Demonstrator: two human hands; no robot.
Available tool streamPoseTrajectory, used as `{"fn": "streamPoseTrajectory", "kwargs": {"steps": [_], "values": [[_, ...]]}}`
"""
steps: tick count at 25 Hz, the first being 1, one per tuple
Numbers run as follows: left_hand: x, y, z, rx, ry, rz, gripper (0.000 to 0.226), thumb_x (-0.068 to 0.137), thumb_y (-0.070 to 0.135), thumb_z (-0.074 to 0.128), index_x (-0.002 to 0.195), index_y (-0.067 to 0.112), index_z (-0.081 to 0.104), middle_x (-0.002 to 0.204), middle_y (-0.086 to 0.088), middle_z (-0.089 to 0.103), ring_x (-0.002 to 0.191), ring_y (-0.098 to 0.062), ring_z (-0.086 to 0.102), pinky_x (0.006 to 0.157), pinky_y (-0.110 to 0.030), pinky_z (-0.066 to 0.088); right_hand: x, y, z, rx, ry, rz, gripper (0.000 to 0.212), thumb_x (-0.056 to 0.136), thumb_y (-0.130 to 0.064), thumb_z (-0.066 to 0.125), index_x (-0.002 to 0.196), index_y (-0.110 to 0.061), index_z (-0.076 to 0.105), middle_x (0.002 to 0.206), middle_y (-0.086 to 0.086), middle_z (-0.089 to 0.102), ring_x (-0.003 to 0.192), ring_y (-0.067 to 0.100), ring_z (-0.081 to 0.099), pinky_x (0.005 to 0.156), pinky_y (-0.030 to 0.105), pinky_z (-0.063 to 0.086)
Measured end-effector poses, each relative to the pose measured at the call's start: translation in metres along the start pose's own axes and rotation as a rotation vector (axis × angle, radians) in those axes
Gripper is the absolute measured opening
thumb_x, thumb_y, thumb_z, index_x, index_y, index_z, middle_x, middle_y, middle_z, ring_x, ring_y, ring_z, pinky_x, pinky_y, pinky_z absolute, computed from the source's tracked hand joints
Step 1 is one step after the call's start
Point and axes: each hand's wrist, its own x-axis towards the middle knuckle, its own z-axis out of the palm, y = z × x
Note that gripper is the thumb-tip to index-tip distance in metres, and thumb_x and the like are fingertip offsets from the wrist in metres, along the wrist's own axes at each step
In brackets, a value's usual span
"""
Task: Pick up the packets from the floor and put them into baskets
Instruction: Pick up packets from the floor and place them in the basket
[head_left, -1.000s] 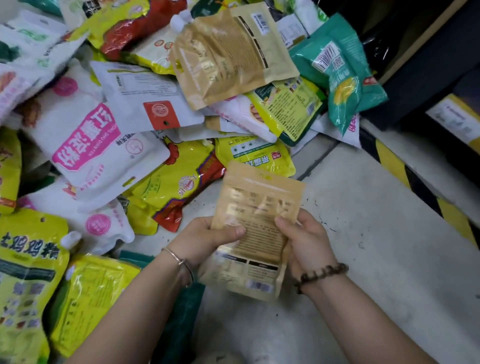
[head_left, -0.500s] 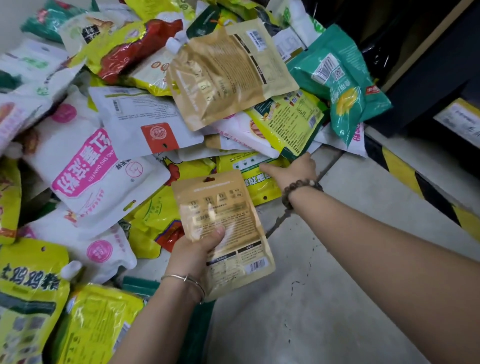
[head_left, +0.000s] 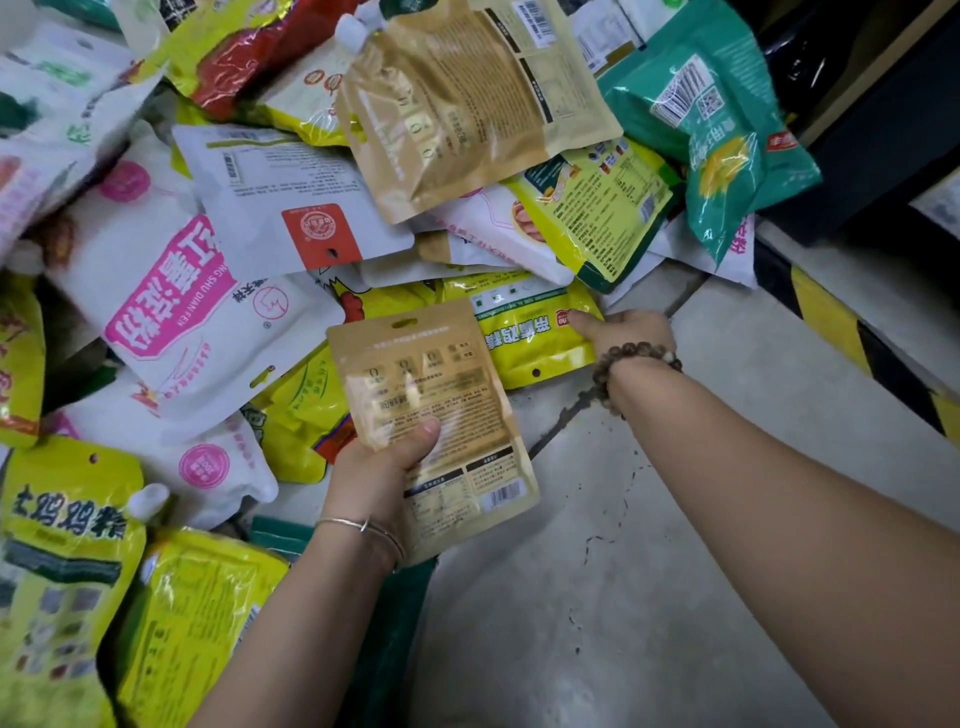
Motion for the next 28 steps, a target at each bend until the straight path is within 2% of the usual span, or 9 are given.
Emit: {"fn": "streamPoseTrajectory", "kwargs": {"steps": [3, 6, 11, 15, 18, 20, 23, 25, 28], "values": [[-0.001, -0.001, -0.008, 0.000, 0.028, 0.008, 0.009, 0.079, 0.005, 0.067, 0.086, 0.009, 0.070, 0.077, -0.008, 0.074, 0.069, -0.027, 0.071, 0.069, -0.041, 0.055, -0.025, 0.017, 0.000, 0.136, -0.045, -0.017, 0.055, 0.069, -0.051, 0.075, 0.100, -0.006, 0.069, 0.099, 0.014, 0.069, 0.094, 0.028, 0.064, 0.081, 0.035, 0.050], [-0.005, 0.001, -0.019, 0.006, 0.048, 0.008, 0.007, 0.079, 0.006, 0.068, 0.086, 0.008, 0.070, 0.082, -0.010, 0.074, 0.075, -0.028, 0.070, 0.077, -0.044, 0.053, -0.050, 0.038, 0.005, 0.176, -0.090, 0.003, 0.041, 0.069, -0.049, 0.075, 0.067, -0.010, 0.063, 0.069, 0.010, 0.063, 0.071, 0.026, 0.059, 0.068, 0.034, 0.048], [-0.005, 0.001, -0.025, -0.009, 0.048, -0.004, 0.009, 0.079, 0.006, 0.068, 0.088, 0.007, 0.069, 0.079, -0.010, 0.074, 0.068, -0.026, 0.071, 0.067, -0.038, 0.055, -0.068, 0.079, -0.007, 0.036, -0.073, -0.024, 0.060, 0.066, -0.049, 0.077, 0.045, -0.019, 0.030, 0.044, -0.003, 0.027, 0.045, 0.016, 0.027, 0.046, 0.030, 0.020], [-0.004, -0.005, -0.015, 0.060, 0.065, 0.008, 0.009, 0.078, 0.003, 0.069, 0.085, 0.008, 0.069, 0.079, -0.009, 0.073, 0.076, -0.029, 0.069, 0.078, -0.044, 0.053, -0.070, 0.115, -0.031, -0.101, -0.219, 0.038, 0.044, 0.070, -0.042, 0.077, 0.052, -0.018, 0.044, 0.054, 0.000, 0.047, 0.059, 0.019, 0.046, 0.053, 0.029, 0.031], [-0.002, -0.009, -0.010, 0.068, 0.067, -0.004, 0.011, 0.078, 0.002, 0.069, 0.087, 0.007, 0.068, 0.076, -0.008, 0.073, 0.069, -0.026, 0.070, 0.071, -0.040, 0.054, -0.056, 0.091, -0.028, 0.085, -0.221, 0.025, 0.027, 0.069, -0.041, 0.078, 0.075, -0.019, 0.062, 0.082, -0.001, 0.068, 0.081, 0.019, 0.063, 0.075, 0.032, 0.051], [-0.001, -0.011, -0.009, 0.073, 0.070, -0.004, 0.010, 0.079, 0.002, 0.068, 0.087, 0.008, 0.068, 0.071, -0.005, 0.073, 0.063, -0.022, 0.070, 0.066, -0.036, 0.054, -0.048, 0.068, -0.021, 0.224, -0.299, 0.057, 0.053, 0.063, -0.050, 0.078, 0.101, -0.017, 0.065, 0.107, 0.004, 0.067, 0.098, 0.026, 0.064, 0.089, 0.043, 0.051], [-0.001, -0.012, -0.009, 0.088, 0.078, -0.008, 0.011, 0.079, 0.003, 0.067, 0.089, 0.007, 0.068, 0.082, -0.010, 0.072, 0.072, -0.026, 0.068, 0.076, -0.041, 0.053, -0.042, 0.053, -0.009, 0.091, -0.303, 0.101, 0.091, 0.061, -0.055, 0.079, 0.134, -0.014, 0.044, 0.135, 0.005, 0.050, 0.120, 0.030, 0.050, 0.097, 0.045, 0.045], [-0.001, -0.013, -0.007, 0.093, 0.078, -0.022, 0.013, 0.079, 0.003, 0.066, 0.091, 0.007, 0.068, 0.091, -0.014, 0.071, 0.078, -0.028, 0.068, 0.080, -0.044, 0.053, -0.042, 0.060, -0.004, 0.157, -0.280, 0.083, 0.078, 0.066, -0.044, 0.080, 0.130, -0.011, 0.049, 0.131, 0.008, 0.055, 0.116, 0.029, 0.054, 0.094, 0.044, 0.048], [-0.011, -0.015, 0.003, 0.097, 0.019, -0.012, 0.016, 0.081, 0.001, 0.063, 0.093, 0.008, 0.068, 0.082, -0.009, 0.073, 0.069, -0.023, 0.071, 0.059, -0.035, 0.057, -0.054, 0.078, -0.014, 0.439, -0.246, 0.045, 0.036, 0.073, -0.019, 0.078, 0.105, -0.010, 0.064, 0.109, 0.011, 0.067, 0.094, 0.025, 0.065, 0.083, 0.037, 0.053]]}}
